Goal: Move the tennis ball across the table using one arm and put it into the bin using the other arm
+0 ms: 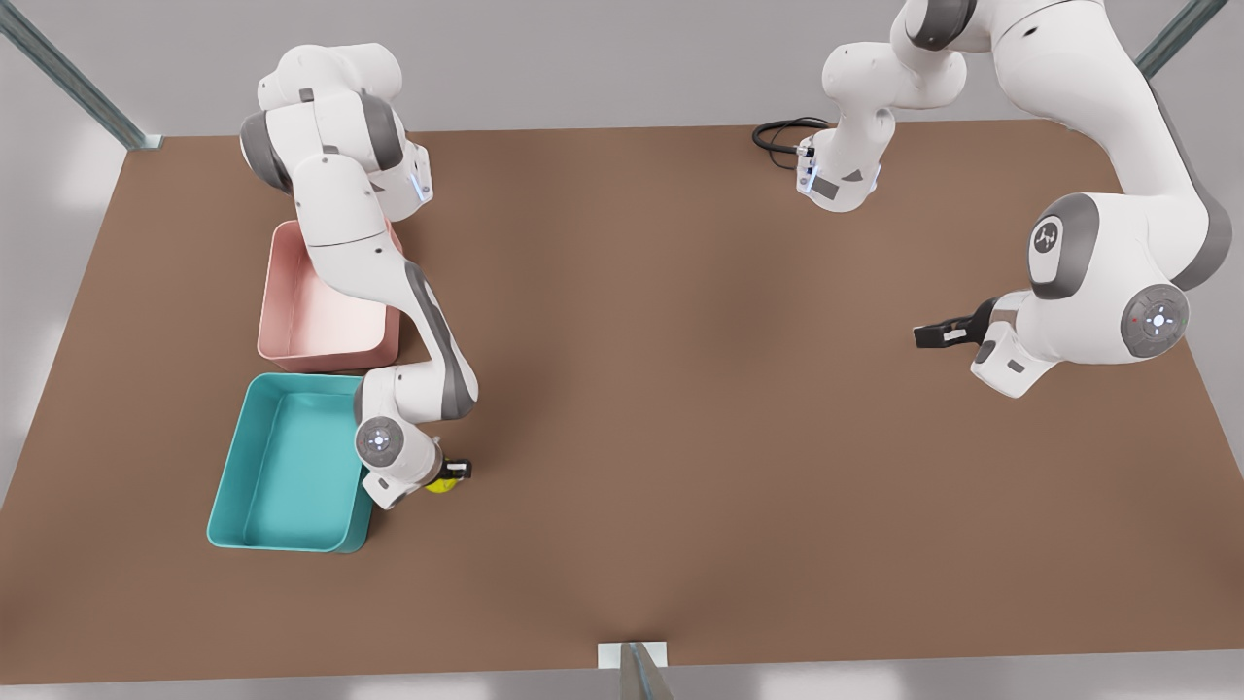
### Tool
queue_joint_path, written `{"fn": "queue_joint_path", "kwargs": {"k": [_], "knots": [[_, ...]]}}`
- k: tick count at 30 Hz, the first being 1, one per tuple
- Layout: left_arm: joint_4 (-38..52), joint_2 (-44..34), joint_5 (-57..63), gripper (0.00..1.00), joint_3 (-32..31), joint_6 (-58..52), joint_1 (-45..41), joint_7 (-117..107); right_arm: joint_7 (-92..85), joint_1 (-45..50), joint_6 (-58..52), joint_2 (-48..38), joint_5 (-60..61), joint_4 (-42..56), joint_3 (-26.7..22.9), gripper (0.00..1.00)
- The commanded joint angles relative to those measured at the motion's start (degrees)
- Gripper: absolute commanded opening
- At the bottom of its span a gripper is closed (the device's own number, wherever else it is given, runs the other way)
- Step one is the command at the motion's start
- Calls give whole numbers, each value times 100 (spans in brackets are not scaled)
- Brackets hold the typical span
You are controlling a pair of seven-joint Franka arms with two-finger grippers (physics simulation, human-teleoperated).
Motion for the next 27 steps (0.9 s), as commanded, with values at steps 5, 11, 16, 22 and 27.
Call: {"fn": "queue_joint_path", "kwargs": {"k": [5,11,16,22,27], "knots": [[0,0,11,100,0,-2,-9,-65,-246,-29,0,-15,13,64,0,65],[17,0,11,100,0,-11,0,-12,-263,-47,-149,-560,22,187,0,65],[122,-35,63,100,-395,-222,-27,216,-535,-283,-1370,-1377,-39,152,-71,65],[334,-27,37,100,-536,-371,-18,181,-1863,-1540,-2012,-1544,-505,108,-80,66],[325,0,19,100,-536,-415,0,137,-2092,-1787,-1661,-1237,-426,90,-62,100]]}}
